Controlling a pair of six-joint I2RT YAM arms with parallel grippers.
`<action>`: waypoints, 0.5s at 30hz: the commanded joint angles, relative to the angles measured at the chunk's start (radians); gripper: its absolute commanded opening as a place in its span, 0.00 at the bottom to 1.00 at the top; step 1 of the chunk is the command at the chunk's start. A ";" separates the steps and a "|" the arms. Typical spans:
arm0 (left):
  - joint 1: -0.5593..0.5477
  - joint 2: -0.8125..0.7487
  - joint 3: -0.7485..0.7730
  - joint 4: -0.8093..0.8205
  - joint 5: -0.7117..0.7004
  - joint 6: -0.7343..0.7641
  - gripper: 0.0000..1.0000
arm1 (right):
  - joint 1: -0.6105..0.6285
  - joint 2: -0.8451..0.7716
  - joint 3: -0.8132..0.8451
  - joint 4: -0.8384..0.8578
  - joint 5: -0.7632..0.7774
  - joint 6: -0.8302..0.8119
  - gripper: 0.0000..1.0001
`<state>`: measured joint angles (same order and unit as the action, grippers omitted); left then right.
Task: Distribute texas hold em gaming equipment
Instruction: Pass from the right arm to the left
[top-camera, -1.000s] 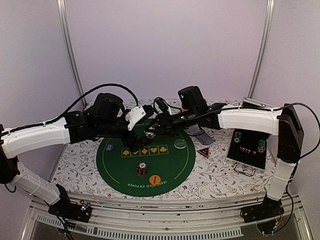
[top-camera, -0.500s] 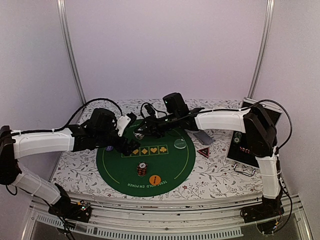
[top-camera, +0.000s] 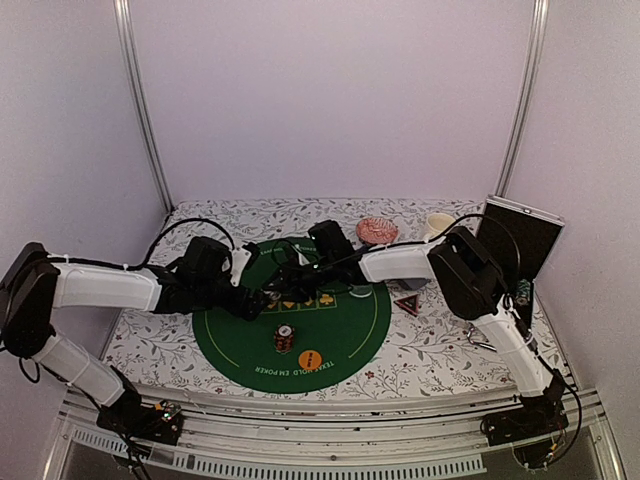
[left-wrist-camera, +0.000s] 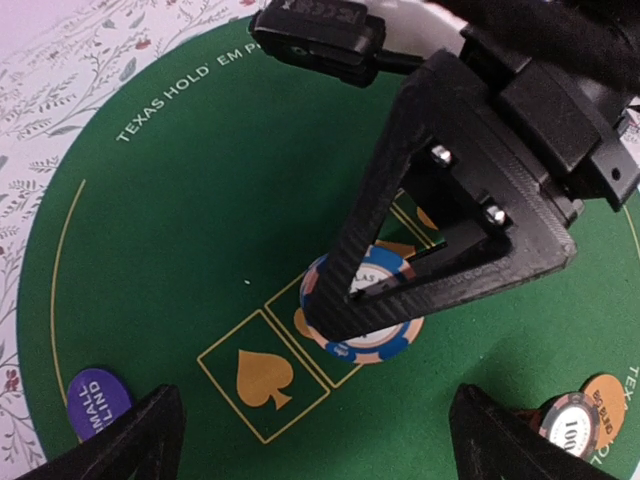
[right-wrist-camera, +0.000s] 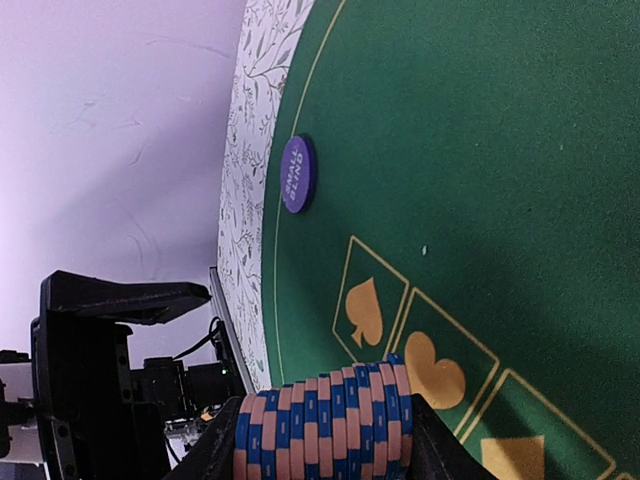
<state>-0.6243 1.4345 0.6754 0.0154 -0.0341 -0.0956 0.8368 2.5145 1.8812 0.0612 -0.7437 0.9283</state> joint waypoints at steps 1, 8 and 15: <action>0.011 0.056 -0.006 0.081 0.016 -0.020 0.95 | -0.003 0.042 0.070 0.063 -0.024 0.051 0.02; 0.021 0.146 0.038 0.117 0.028 0.017 0.93 | -0.005 0.080 0.080 0.061 -0.014 0.079 0.02; 0.036 0.251 0.104 0.127 0.091 0.042 0.85 | -0.019 0.101 0.067 0.059 -0.020 0.103 0.02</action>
<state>-0.6048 1.6402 0.7296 0.1066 0.0162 -0.0765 0.8330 2.5824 1.9251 0.0853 -0.7494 1.0103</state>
